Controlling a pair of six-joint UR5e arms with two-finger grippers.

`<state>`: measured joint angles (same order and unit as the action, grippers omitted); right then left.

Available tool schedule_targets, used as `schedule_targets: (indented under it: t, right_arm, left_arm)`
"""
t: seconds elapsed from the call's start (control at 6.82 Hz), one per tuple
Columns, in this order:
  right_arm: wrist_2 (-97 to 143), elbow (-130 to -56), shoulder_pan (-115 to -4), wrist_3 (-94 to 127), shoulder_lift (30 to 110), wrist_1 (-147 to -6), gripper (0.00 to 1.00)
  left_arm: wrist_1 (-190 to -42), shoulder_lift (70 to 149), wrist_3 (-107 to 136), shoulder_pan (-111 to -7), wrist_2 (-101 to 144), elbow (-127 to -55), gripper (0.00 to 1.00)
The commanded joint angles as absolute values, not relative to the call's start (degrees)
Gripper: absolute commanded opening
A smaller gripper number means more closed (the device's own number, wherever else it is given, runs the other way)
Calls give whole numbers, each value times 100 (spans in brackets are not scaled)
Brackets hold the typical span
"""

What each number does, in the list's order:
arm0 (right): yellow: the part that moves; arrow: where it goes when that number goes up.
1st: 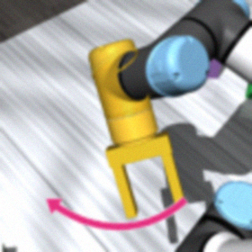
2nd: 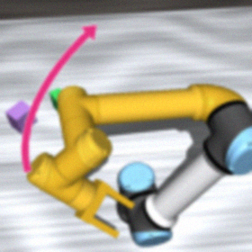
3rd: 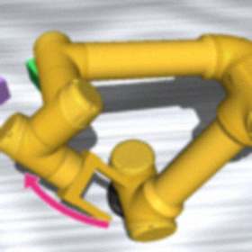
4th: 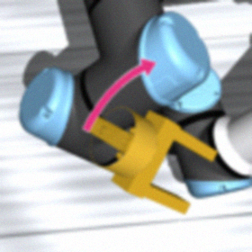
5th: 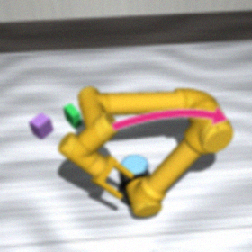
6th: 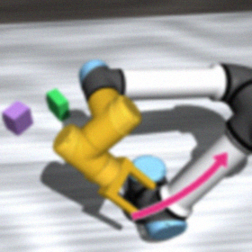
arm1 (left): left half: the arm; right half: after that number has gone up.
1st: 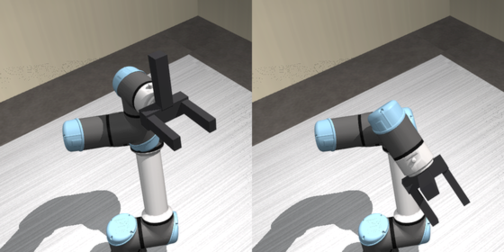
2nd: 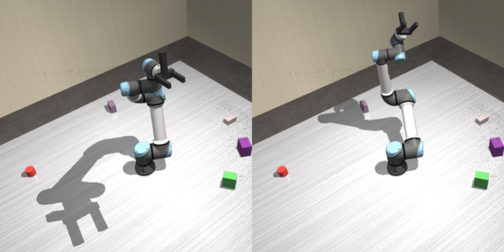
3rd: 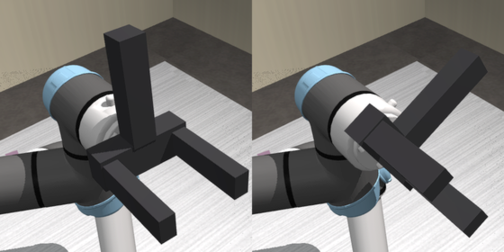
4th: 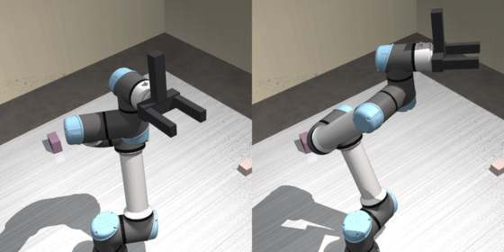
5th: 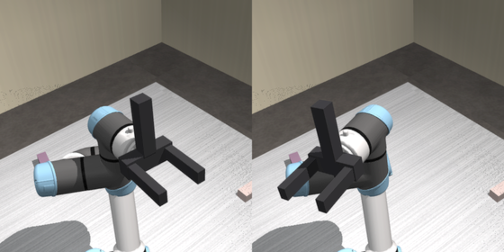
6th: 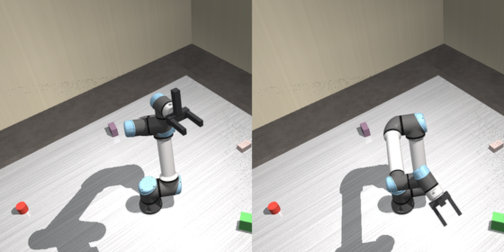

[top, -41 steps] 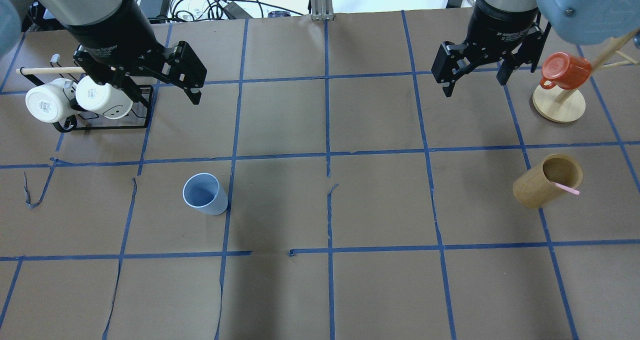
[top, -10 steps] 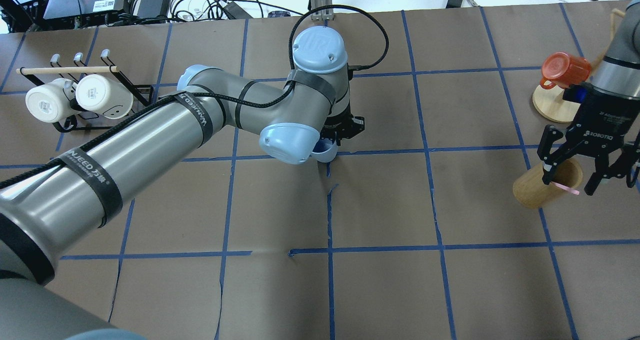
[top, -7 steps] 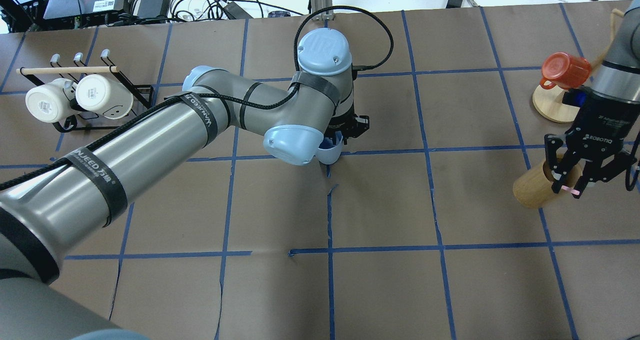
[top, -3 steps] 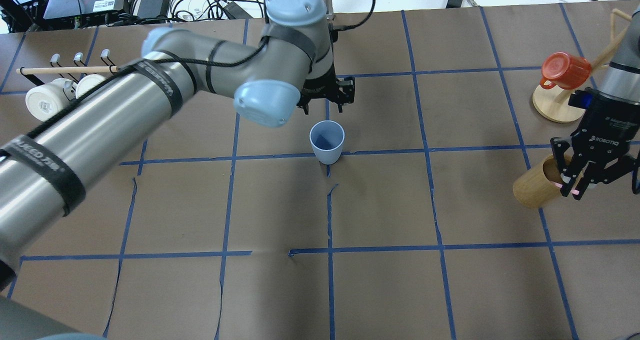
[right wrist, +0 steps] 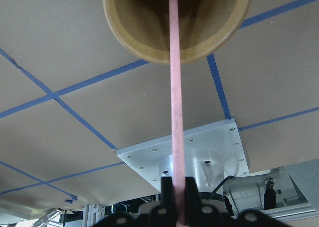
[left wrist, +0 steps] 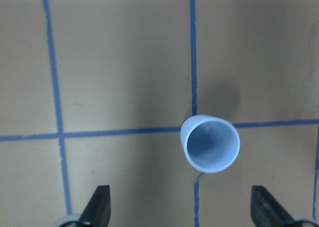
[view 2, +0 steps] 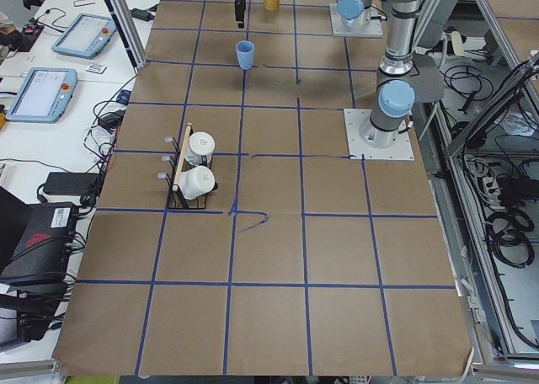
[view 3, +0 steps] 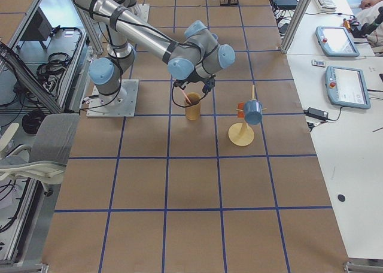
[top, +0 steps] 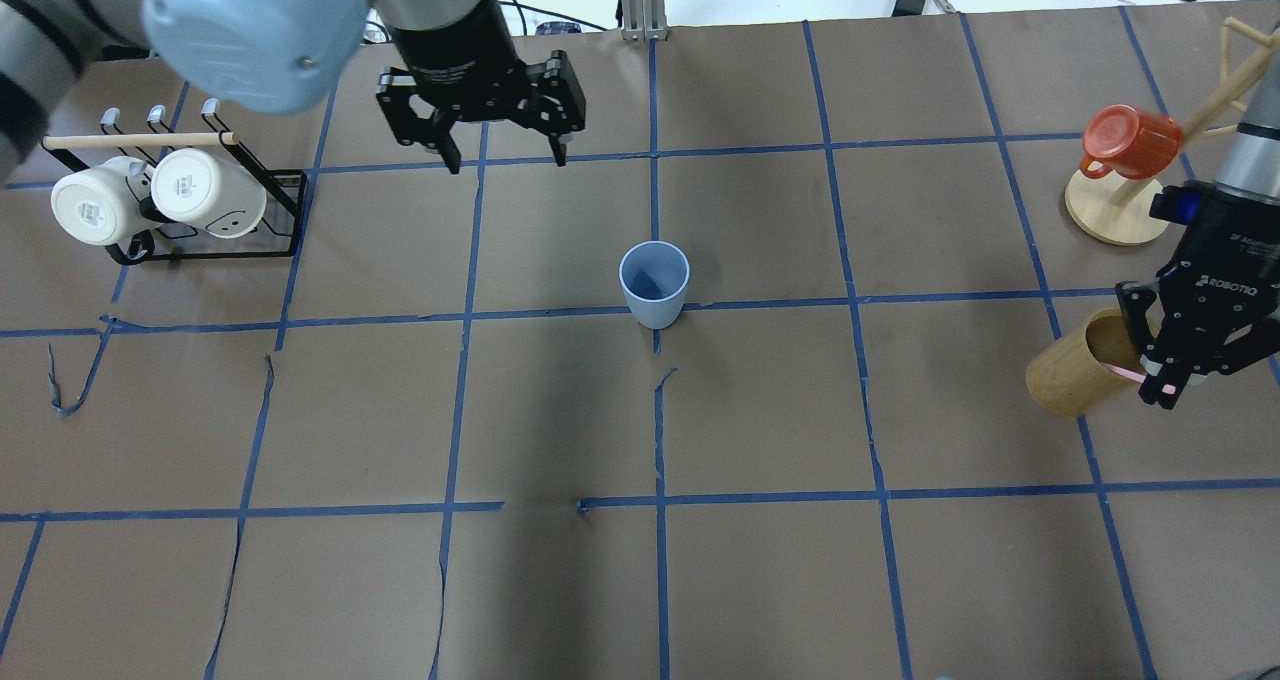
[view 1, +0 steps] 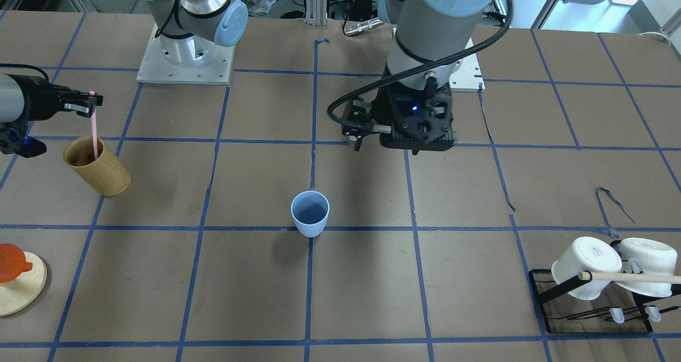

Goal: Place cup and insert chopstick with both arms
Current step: 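Raise the left gripper away while pulling the chopstick out of the bamboo cup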

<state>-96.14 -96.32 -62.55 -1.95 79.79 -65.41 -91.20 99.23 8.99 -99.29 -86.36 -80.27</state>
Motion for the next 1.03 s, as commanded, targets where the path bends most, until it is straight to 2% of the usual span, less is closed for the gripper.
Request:
schedule_targets:
  t: [0.0, 0.59, 0.88]
  right_arm:
    - [-9659, -9222, -6249, -202, 7989, -5971, 10]
    - [-9388, -7913, -6310, -185, 8024, -4495, 7]
    - [-8600, -7664, -6511, -114, 8042, -4114, 7]
  left_arm:
    - [-9143, 9057, 379, -9686, -8631, -9082, 100]
    - [-9272, 8850, 334, -9195, -8605, -8878, 100]
    - [-9255, 8868, 334, -9176, -8569, -8877, 100]
